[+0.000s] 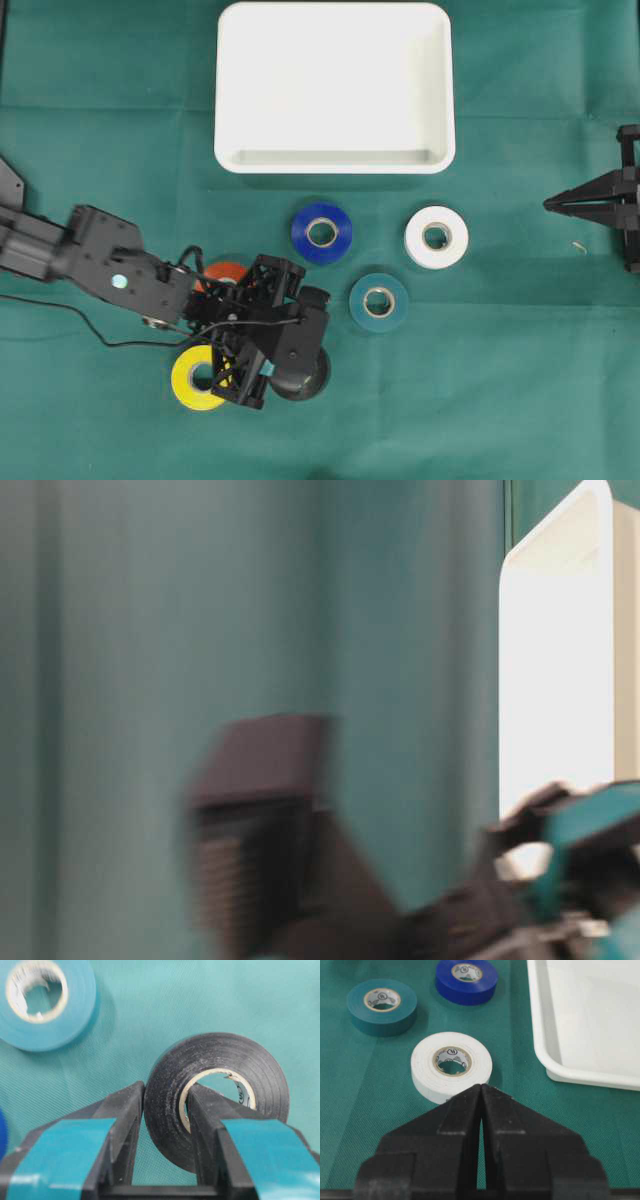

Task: Put the tape into the white case with the left arm.
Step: 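Lower the left gripper into the black roll's hole and close, then lift the black roll and carry it into the white case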

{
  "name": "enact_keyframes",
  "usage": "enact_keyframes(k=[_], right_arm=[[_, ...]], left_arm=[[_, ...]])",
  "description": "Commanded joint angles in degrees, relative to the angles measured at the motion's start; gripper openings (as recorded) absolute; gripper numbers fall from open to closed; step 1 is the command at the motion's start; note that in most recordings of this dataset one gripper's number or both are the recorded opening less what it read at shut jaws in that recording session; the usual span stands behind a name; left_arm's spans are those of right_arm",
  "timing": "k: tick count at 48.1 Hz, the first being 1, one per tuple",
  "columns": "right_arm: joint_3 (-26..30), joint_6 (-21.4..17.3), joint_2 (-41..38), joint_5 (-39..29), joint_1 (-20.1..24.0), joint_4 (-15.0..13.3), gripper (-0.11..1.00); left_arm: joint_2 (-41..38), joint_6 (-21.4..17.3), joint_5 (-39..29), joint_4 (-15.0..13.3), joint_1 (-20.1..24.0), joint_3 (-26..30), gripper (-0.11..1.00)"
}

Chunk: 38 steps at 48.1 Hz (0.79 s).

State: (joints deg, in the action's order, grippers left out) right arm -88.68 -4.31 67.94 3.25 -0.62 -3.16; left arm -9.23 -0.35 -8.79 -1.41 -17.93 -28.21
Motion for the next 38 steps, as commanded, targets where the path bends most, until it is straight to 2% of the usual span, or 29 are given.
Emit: enact_keyframes(k=[1,15,23,38], right_arm=[[0.53,-0.09,-0.35,0.62,-0.09,-0.09,-0.09],[0.62,-0.09,-0.35,0.62,0.00,-0.09,-0.09],[0.62,-0.09,-0.35,0.62,-0.09,-0.09,-0.09],[0.53,-0.09,-0.35,0.62,-0.09,-0.09,-0.09]], left_arm=[[3.69,-0.26,-0.97,0.00,0.09,0.79,0.26],[4.75,-1.67,-1.67,0.09,2.55,0.97,0.26],[3.43,-3.34,-1.32,0.09,6.77,2.64,0.26],[0.44,-9.32,-1.32,0.09,15.03,7.21,0.26]])
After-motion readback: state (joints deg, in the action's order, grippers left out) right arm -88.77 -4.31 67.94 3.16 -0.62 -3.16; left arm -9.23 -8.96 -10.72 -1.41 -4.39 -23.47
